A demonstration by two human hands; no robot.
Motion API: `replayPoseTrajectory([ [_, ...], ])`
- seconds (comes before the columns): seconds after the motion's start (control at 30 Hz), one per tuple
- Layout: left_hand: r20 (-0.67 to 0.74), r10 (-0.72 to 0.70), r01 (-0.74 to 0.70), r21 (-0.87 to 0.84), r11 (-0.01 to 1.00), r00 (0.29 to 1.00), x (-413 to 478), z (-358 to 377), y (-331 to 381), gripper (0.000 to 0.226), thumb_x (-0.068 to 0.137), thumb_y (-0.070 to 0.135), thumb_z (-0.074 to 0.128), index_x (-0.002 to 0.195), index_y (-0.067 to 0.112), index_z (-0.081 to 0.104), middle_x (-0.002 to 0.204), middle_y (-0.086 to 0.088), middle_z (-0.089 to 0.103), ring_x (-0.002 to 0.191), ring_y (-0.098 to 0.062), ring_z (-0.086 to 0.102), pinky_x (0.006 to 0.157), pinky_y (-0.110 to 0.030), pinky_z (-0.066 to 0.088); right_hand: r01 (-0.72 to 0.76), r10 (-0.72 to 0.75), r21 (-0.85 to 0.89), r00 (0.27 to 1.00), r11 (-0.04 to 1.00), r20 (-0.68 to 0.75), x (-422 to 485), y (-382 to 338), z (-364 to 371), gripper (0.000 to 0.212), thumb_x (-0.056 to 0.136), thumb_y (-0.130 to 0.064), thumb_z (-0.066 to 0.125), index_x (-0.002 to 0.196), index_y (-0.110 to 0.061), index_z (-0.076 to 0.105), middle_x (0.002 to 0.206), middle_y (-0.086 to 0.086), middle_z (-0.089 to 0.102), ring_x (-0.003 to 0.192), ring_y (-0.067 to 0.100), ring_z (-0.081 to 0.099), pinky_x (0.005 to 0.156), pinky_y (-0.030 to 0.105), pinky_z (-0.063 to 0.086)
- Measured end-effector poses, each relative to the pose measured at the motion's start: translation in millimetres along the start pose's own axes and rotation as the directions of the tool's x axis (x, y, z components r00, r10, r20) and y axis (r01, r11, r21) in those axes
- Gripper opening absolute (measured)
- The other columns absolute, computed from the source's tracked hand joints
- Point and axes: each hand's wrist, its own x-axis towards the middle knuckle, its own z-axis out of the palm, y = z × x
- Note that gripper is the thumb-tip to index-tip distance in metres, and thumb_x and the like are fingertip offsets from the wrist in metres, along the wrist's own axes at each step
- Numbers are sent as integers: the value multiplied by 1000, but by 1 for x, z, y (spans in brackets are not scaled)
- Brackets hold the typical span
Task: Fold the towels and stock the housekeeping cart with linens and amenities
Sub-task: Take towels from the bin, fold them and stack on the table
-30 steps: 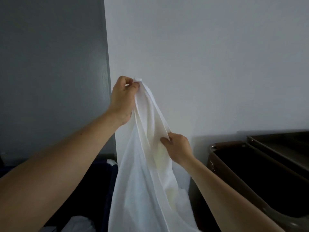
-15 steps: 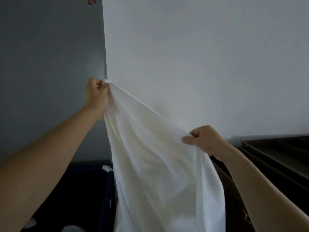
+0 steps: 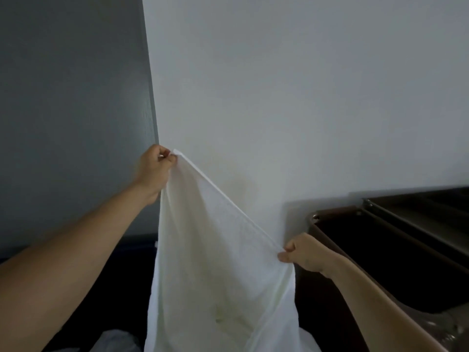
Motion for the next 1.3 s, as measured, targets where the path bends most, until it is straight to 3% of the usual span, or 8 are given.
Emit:
replayPoseTrajectory([
  [0.17, 56, -25, 33, -132, 991, 998, -4, -7, -2, 22, 95, 9, 59, 78, 20, 52, 83, -2, 54, 85, -22, 49, 77, -36, 40, 18, -12, 43, 991, 999, -135, 1, 10, 6, 54, 89, -26, 74, 38, -38, 60, 37, -16, 45, 34, -3, 44, 42, 11, 31],
  [0.4, 108, -20, 39, -175, 984, 994, -15, -13, 1, 20, 96, 8, 58, 80, 19, 54, 79, 1, 55, 69, -11, 50, 64, -26, 41, 28, -29, 47, 999, 998, 19, -3, 12, 11, 54, 96, -26, 65, 42, -29, 61, 42, -15, 47, 41, -1, 44, 45, 8, 33],
  [0.63, 113, -57, 77, -173, 982, 992, -19, -25, -5, 18, 96, 8, 58, 81, 17, 55, 81, -1, 57, 72, -13, 52, 68, -28, 43, 73, -74, 44, 997, 996, 31, 1, 21, 14, 37, 99, -34, 57, 70, -12, 53, 84, 3, 54, 73, 15, 53, 64, 19, 41],
  [0.8, 112, -56, 74, -160, 984, 992, -23, -28, -8, 15, 96, 8, 59, 83, 16, 58, 83, -2, 59, 76, -14, 55, 73, -30, 46, 62, -6, 355, 988, 933, -155, 9, 32, 24, 5, 81, -21, 80, 76, -22, 80, 71, -7, 66, 79, 16, 67, 67, 14, 48],
  [0.87, 112, -60, 76, -144, 987, 992, -25, -28, -10, 15, 96, 8, 59, 83, 17, 58, 83, 0, 59, 76, -13, 54, 74, -29, 45, 67, 26, 400, 974, 914, -224, 11, 31, 27, 9, 80, -18, 81, 76, -26, 80, 69, -9, 69, 75, 14, 67, 60, 10, 47],
  [1.03, 39, -58, 59, -7, 998, 998, -23, -31, -16, 10, 96, 14, 60, 86, 14, 58, 86, -2, 59, 84, -19, 53, 77, -33, 43, 221, -175, 115, 932, 969, -316, 6, 26, 30, 25, 93, -24, 68, 72, -37, 65, 50, -17, 58, 45, 0, 51, 45, 12, 37],
  [1.23, -37, -47, 52, 142, 989, 998, -19, -31, -20, 16, 97, 21, 58, 101, 6, 59, 95, -6, 60, 86, -20, 54, 70, -31, 42, 376, -386, -88, 881, 922, -273, -5, 27, 34, 10, 102, -23, 52, 100, -26, 61, 59, -11, 58, 49, 4, 53, 46, 17, 39],
  [1.3, -43, -47, 53, 149, 987, 998, -19, -29, -21, 17, 98, 21, 57, 103, 5, 58, 96, -6, 59, 85, -19, 53, 68, -28, 42, 412, -423, -99, 866, 906, -268, -6, 29, 37, 9, 103, -22, 49, 96, -23, 55, 60, -19, 58, 47, 4, 52, 44, 17, 37],
])
